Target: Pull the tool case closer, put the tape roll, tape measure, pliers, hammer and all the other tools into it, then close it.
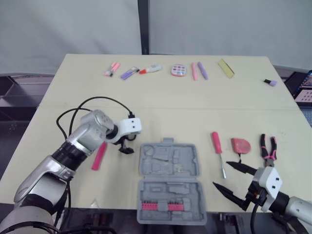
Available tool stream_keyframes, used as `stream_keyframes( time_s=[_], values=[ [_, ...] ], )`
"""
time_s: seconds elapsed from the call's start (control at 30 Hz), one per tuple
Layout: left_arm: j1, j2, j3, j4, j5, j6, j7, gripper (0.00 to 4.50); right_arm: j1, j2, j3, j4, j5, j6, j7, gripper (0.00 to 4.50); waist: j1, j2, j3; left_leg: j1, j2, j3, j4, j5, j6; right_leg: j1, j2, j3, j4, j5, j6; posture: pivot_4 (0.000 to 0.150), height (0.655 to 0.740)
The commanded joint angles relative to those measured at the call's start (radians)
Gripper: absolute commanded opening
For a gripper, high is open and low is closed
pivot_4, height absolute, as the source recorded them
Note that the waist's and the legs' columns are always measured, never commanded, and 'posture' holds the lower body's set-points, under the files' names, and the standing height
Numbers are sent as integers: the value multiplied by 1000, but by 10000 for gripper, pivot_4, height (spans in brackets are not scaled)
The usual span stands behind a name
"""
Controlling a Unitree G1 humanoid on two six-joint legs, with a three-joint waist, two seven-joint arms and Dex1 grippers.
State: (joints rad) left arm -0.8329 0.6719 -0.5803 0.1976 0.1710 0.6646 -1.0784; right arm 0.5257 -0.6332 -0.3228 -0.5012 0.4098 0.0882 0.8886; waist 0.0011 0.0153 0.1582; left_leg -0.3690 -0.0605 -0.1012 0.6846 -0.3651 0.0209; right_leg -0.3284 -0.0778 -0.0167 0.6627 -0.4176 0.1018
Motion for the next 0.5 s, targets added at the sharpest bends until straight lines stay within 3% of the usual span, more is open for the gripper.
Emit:
stream_keyframes(
  time_s=[0.03,0.5],
  values=[
    [-27,-17,2,33,32,-37,-2,44736,16,-8,-34,-16,16,-14,11,44693,0,0,0,0,0,0,0,0,0,0,0,0,0,0,0,1500,7134],
    [-32,-92,8,166,96,-127,4,44736,47,4,-60,-41,19,-18,0,44693,0,0,0,0,0,0,0,0,0,0,0,-1,0,0,0,1500,7134]
  ],
)
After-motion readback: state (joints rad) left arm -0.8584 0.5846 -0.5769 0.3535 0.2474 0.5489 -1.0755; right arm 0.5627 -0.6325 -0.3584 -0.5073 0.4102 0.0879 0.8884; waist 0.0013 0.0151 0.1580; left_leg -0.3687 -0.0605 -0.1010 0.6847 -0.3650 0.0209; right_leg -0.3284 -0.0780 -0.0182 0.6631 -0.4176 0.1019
